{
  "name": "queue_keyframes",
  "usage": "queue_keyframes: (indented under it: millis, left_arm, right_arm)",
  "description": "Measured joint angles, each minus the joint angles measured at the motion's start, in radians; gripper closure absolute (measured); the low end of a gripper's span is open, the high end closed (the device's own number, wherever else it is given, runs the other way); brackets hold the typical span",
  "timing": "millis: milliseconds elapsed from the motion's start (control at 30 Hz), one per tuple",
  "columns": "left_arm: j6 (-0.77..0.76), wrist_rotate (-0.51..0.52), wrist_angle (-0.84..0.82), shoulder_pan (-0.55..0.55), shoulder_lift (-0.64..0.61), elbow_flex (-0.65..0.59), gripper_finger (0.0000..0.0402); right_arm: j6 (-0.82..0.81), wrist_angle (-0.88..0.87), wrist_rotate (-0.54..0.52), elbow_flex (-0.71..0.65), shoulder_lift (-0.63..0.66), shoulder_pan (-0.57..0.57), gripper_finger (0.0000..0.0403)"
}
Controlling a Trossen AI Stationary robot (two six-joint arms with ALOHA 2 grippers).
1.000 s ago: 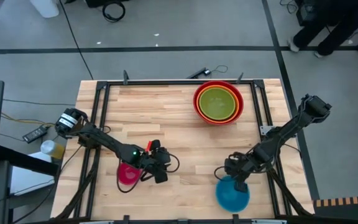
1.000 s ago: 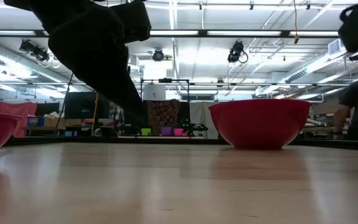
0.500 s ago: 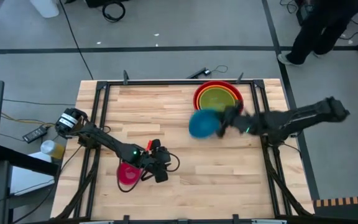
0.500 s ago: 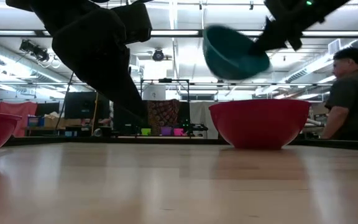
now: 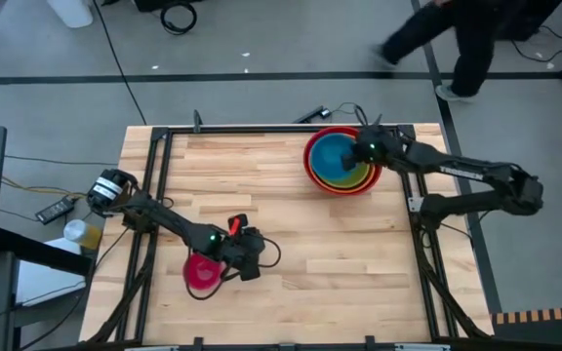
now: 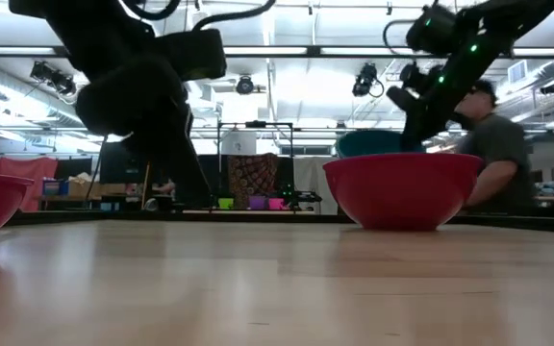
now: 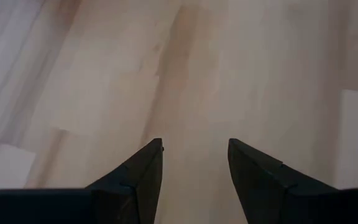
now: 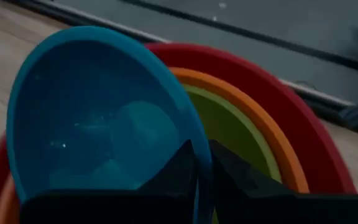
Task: Nest bowls inside each other
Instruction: Stack the blue bowl on top of the green bowl, then stack the small red bowl on top of the blue bowl
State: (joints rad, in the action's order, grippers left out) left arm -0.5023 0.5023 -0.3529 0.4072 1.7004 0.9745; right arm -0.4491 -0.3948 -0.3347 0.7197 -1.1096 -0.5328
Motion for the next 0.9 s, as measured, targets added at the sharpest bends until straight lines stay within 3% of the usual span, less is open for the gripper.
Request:
queue_keyframes:
  millis: [433,667,900]
  left_arm:
    - [-0.041,0.006,-0.001,0.007,0.0,0.0,0.0217]
    - [-0.059,0.073,-0.002,0.007,0.0,0.0,0.0217]
    - [-0.065,0.091,-0.014,0.008,-0.012,0.001,0.0217]
  right_arm:
    - [0.053,-0.033,0.072,0.0,-0.116,-0.079,0.0321]
    - [0.092,-0.033,0.082,0.0,-0.052,-0.077,0.0312]
    - [0.124,-0.032,0.239,0.0,0.052,-0.018,0.0311]
